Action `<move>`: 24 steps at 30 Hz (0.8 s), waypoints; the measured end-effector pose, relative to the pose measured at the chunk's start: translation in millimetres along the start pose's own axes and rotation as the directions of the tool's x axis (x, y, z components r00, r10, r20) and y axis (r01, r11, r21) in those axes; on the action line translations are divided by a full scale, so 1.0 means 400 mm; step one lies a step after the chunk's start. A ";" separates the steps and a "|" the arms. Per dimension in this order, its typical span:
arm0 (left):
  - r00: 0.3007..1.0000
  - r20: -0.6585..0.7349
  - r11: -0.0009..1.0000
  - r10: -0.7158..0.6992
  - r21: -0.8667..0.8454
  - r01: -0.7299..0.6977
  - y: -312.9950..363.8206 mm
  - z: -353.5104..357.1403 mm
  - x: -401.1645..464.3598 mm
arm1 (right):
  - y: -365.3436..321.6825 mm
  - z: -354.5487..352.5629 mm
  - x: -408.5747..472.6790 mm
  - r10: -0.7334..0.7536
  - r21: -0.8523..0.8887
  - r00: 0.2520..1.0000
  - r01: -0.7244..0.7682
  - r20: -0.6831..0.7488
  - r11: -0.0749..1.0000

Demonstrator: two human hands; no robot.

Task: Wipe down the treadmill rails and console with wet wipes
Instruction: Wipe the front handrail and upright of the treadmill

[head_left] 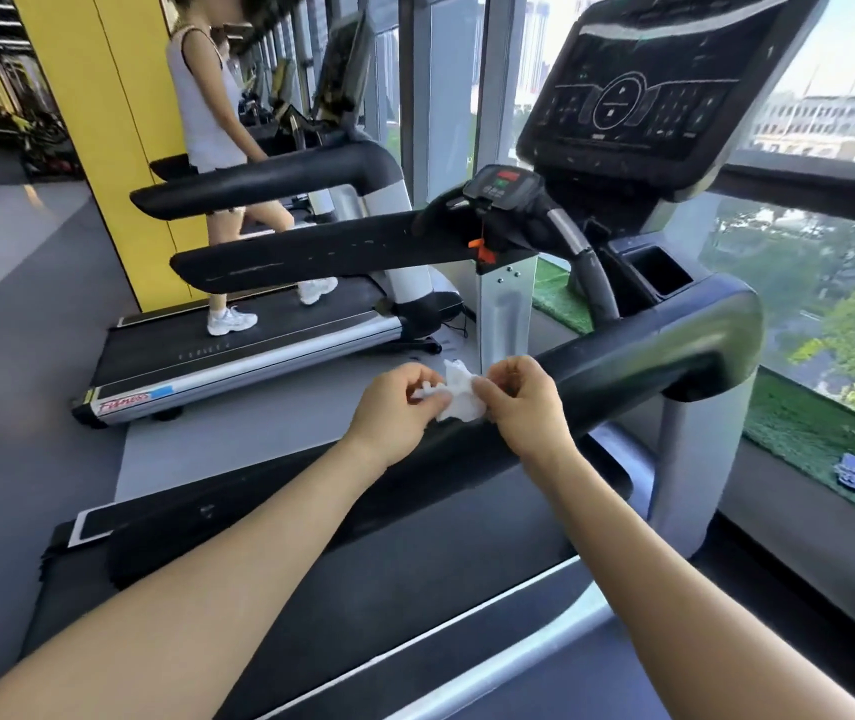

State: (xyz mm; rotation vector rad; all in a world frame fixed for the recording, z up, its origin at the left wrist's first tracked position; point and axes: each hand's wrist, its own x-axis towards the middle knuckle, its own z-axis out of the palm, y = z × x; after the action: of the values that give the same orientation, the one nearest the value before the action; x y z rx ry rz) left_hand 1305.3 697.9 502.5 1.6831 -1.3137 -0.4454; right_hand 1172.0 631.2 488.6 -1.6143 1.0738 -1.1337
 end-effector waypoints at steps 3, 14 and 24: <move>0.995 -0.010 0.979 -0.102 -0.177 0.098 0.041 0.077 0.044 | 0.008 -0.040 0.021 -0.134 -0.184 0.983 0.110 -0.125 0.977; 0.994 0.052 0.994 -0.096 -0.053 0.098 0.089 0.263 0.178 | 0.110 -0.222 0.229 -0.297 -0.419 0.939 0.202 -0.174 0.885; 0.992 -0.123 0.979 0.013 0.203 0.012 0.004 0.179 0.168 | 0.181 -0.207 0.304 -0.306 -0.646 0.951 0.207 -0.044 0.735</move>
State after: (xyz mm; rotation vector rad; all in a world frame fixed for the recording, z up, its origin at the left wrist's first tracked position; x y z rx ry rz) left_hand 1275.7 606.2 484.1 1.8474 -1.3035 -0.2077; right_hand 1106.6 483.2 463.3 -2.3008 1.4749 -1.1451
